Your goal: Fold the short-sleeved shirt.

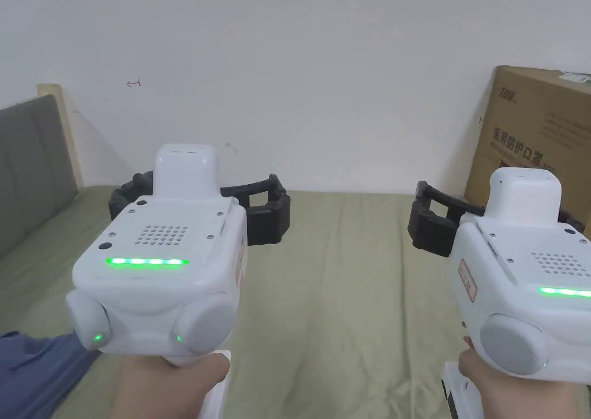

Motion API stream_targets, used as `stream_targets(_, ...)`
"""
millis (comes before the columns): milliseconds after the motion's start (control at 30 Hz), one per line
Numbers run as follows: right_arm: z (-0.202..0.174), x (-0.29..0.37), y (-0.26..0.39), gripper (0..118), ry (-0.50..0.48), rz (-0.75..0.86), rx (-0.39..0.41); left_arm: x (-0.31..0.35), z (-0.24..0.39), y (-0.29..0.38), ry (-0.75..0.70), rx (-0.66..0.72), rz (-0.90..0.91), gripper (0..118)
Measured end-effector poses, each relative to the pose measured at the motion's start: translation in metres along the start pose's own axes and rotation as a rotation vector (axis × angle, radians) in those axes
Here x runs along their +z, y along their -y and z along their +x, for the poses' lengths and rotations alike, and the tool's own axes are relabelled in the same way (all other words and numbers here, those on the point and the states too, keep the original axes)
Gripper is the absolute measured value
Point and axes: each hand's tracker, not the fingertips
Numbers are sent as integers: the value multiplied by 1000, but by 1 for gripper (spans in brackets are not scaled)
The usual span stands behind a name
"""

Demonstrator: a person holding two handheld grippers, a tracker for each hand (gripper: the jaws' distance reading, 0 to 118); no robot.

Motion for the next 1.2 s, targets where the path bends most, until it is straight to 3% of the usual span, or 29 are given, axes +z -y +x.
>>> stream_targets(1200, -3, -2, 3, 104, -8, -17, -5, -5, -2, 3, -10, 26, -31, 118)
